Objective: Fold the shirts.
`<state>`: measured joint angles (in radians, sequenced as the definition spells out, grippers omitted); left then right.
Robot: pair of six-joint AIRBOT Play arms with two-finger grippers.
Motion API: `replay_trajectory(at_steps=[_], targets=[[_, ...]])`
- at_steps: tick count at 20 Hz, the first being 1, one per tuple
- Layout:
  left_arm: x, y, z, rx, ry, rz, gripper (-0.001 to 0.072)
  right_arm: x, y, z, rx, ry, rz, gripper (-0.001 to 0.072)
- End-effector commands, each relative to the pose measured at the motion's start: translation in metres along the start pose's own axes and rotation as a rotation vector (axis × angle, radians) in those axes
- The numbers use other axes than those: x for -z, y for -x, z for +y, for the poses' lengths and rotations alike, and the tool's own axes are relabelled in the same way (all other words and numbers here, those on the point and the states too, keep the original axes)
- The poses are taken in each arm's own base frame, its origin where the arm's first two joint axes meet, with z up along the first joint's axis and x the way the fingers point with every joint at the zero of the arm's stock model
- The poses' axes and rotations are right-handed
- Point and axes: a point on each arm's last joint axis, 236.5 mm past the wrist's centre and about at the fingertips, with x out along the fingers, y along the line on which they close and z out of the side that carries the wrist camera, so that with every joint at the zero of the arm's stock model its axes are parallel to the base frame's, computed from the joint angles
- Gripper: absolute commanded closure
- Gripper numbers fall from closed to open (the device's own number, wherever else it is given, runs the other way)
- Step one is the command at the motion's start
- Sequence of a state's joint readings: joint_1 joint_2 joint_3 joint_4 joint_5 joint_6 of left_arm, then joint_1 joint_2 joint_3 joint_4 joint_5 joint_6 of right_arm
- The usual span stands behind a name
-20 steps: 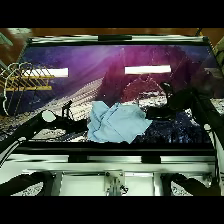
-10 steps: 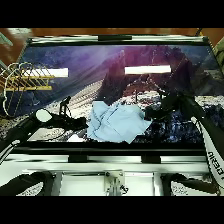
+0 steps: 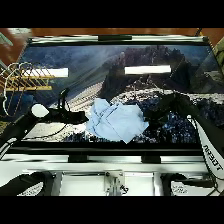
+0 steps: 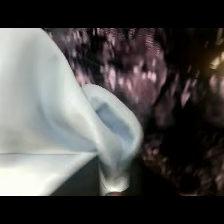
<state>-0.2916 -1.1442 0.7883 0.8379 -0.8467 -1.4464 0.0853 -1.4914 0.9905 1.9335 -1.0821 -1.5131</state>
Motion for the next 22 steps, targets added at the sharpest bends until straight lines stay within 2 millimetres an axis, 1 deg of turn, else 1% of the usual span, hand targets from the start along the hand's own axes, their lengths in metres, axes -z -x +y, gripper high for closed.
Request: replay_trajectory(at_steps=[1,2,3,4,5,6,7,8,9,10,11,12,13,14,15,16,17,18,19,20,22], targets=[[-0.007,0.004,-0.004,0.003,-0.037,-0.018,0.0671,-0.005,0.006,0.016,-0.056,-0.012,-0.016,0.0643],[-0.014,0.008,-0.006,0.007,-0.058,-0.030,0.0671,-0.015,0.022,0.022,-0.062,0.027,-0.065,0.0644],[-0.026,0.018,-0.010,0.012,-0.074,-0.053,0.0671,-0.029,0.047,0.034,-0.077,0.074,-0.144,0.0644],[-0.043,0.032,-0.016,0.020,-0.104,-0.084,0.0671,-0.044,0.079,0.046,-0.094,0.127,-0.239,0.0644],[-0.066,0.055,-0.026,0.029,-0.144,-0.135,0.0671,-0.061,0.122,0.062,-0.107,0.187,-0.362,0.0644],[-0.092,0.086,-0.038,0.030,-0.189,-0.205,0.0671,-0.075,0.171,0.077,-0.120,0.237,-0.499,0.0644],[-0.118,0.122,-0.051,0.025,-0.231,-0.288,0.0671,-0.086,0.232,0.092,-0.134,0.278,-0.671,0.0644],[-0.144,0.167,-0.070,0.027,-0.278,-0.393,0.0671,-0.089,0.293,0.103,-0.144,0.306,-0.842,0.0644],[-0.165,0.215,-0.090,0.026,-0.326,-0.500,0.0671,-0.084,0.361,0.115,-0.161,0.331,-1.031,0.0644],[-0.181,0.269,-0.114,0.022,-0.382,-0.623,0.0671,-0.072,0.421,0.123,-0.177,0.349,-1.200,0.0644],[-0.189,0.318,-0.138,0.020,-0.433,-0.736,0.0671,-0.051,0.479,0.133,-0.201,0.370,-1.368,0.0644],[-0.191,0.368,-0.166,0.027,-0.477,-0.853,0.0671,-0.028,0.524,0.139,-0.227,0.385,-1.498,0.0644],[-0.186,0.407,-0.193,0.042,-0.527,-0.944,0.0670,-0.002,0.562,0.146,-0.258,0.401,-1.606,0.0644],[-0.175,0.443,-0.221,0.066,-0.578,-1.027,0.0670,0.021,0.589,0.151,-0.285,0.416,-1.685,0.0644],[-0.163,0.469,-0.245,0.094,-0.626,-1.090,0.0670,0.043,0.614,0.155,-0.311,0.429,-1.761,0.0644],[-0.150,0.491,-0.262,0.113,-0.665,-1.147,0.0670,0.062,0.632,0.157,-0.332,0.440,-1.819,0.0644],[-0.140,0.505,-0.271,0.120,-0.682,-1.188,0.0670,0.080,0.647,0.159,-0.351,0.450,-1.867,0.0644],[-0.132,0.512,-0.275,0.118,-0.692,-1.206,0.0670,0.094,0.657,0.159,-0.364,0.456,-1.896,0.0644],[-0.127,0.513,-0.275,0.112,-0.694,-1.210,0.0671,0.104,0.662,0.159,-0.368,0.463,-1.909,0.0644],[-0.123,0.511,-0.272,0.110,-0.688,-1.203,0.0670,0.111,0.663,0.159,-0.369,0.469,-1.911,0.0644],[-0.118,0.504,-0.265,0.094,-0.677,-1.183,0.0671,0.123,0.656,0.159,-0.356,0.487,-1.878,0.0644]])
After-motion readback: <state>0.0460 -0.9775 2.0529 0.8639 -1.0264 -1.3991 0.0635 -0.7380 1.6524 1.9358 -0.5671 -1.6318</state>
